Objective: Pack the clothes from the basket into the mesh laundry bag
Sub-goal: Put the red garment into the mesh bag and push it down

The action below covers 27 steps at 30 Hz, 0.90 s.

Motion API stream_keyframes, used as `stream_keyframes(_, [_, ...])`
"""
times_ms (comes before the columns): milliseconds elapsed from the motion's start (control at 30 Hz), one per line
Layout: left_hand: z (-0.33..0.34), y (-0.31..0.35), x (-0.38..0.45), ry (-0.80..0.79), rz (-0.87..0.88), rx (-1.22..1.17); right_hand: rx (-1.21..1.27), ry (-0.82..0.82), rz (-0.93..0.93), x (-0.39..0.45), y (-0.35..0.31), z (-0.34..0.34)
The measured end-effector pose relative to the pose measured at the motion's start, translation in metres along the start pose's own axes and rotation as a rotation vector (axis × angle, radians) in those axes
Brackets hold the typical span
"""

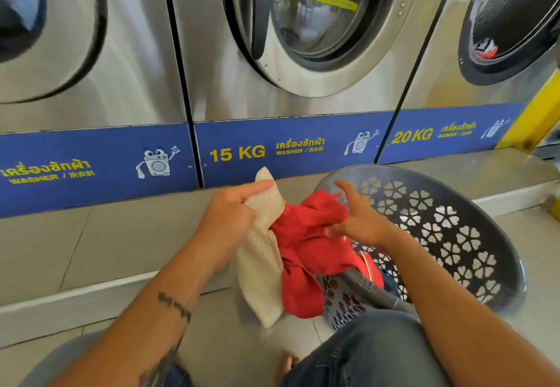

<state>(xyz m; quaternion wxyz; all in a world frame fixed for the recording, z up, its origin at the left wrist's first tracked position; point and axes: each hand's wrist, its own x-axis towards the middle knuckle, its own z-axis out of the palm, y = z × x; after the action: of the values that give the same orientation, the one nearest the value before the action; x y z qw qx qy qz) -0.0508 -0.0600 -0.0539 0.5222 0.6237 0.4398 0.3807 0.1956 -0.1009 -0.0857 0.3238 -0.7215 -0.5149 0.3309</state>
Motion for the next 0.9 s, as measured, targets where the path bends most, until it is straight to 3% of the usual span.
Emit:
stream_keyframes(67, [0.003,0.0,-0.001,-0.003,0.009,0.021,0.23,-0.2,0.197,0.002,0.014,0.008])
stream_keyframes(100, [0.004,0.0,0.0,0.005,0.014,0.028,0.306,-0.216,0.23,0.002,0.016,0.012])
stream_keyframes(167, [0.004,-0.002,0.004,0.032,0.015,0.045,0.23,-0.125,0.167,0.004,0.018,0.017])
stream_keyframes(300, [0.011,-0.009,0.008,0.021,0.019,0.099,-0.201,0.182,-0.089,-0.001,0.004,0.017])
stream_keyframes(367, [0.014,-0.012,0.008,0.0,0.023,0.128,-0.197,0.293,-0.142,-0.009,-0.009,0.02])
stream_keyframes(433, [0.015,-0.015,0.009,0.003,0.026,0.124,-0.076,0.286,-0.188,-0.02,-0.025,0.027])
stream_keyframes(500, [0.014,-0.017,0.01,0.005,0.024,0.088,-0.173,0.124,-0.343,-0.032,-0.031,0.04])
stream_keyframes(567, [0.013,-0.017,0.006,-0.013,0.019,0.082,-0.501,-0.157,-0.464,-0.041,-0.031,0.057])
stream_keyframes(633, [0.014,-0.015,0.001,-0.054,0.01,0.087,-0.796,-0.38,-0.444,-0.043,-0.031,0.066])
stream_keyframes(700, [0.012,-0.012,0.0,-0.052,-0.006,0.068,-0.644,-0.449,-0.398,-0.04,-0.033,0.063])
stream_keyframes(767, [0.005,-0.008,0.003,0.015,-0.035,0.038,-0.211,-0.343,-0.365,-0.039,-0.035,0.05])
stream_keyframes(833, [-0.003,-0.006,0.006,0.072,-0.049,0.035,0.173,-0.088,-0.33,-0.036,-0.032,0.028])
stream_keyframes(900, [-0.006,-0.007,0.006,0.08,-0.053,0.054,0.174,0.216,-0.327,-0.028,-0.02,0.007])
